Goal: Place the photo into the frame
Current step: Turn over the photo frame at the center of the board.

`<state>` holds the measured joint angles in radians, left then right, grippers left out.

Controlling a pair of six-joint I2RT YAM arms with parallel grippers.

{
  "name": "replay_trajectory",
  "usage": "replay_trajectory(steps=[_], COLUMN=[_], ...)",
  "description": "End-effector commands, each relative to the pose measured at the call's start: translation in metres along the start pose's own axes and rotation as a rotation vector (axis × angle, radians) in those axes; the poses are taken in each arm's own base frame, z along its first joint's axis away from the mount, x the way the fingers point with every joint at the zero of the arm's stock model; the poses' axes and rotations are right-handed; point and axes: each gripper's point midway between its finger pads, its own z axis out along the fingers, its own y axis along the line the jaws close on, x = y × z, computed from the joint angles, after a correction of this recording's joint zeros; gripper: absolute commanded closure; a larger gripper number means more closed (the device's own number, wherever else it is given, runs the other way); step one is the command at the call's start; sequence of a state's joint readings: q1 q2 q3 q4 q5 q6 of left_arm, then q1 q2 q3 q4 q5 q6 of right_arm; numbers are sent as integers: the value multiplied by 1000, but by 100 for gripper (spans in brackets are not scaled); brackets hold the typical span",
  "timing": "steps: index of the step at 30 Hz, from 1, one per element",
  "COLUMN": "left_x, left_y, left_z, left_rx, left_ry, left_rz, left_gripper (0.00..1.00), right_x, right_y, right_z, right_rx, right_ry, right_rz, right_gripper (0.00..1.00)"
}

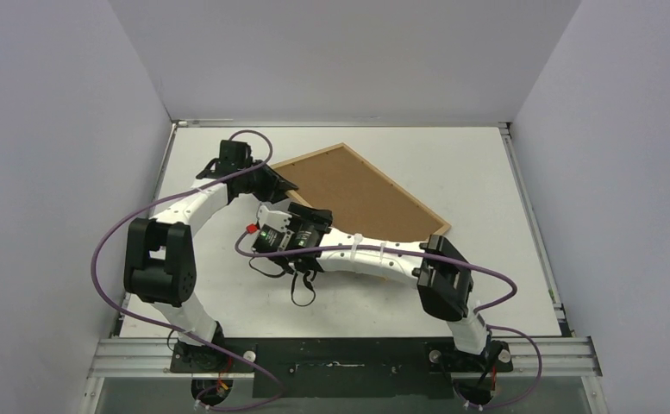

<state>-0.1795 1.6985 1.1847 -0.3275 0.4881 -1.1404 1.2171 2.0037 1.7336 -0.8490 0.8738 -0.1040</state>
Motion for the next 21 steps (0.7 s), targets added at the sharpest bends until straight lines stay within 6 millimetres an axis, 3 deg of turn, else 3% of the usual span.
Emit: replay_trajectory(steps=[1, 10, 16, 21], left_x=[2, -2, -3, -3], left_y=[-39, -41, -44, -45], left_z=[-31, -35, -39, -41], left_rx=[88, 89, 90, 92], left_ry=[11, 11, 6, 9], left_rz=[7, -1, 1, 1], left_gripper=[100, 100, 100, 100], right_x=[1, 3, 7, 7], right_y=[-18, -6, 11, 6], right_z=[0, 4, 16, 21], right_rx=[116, 74, 55, 58], right_ry=[9, -1, 20, 21], right_rz=[-91, -100, -137, -101], right_gripper=[50, 43, 50, 63])
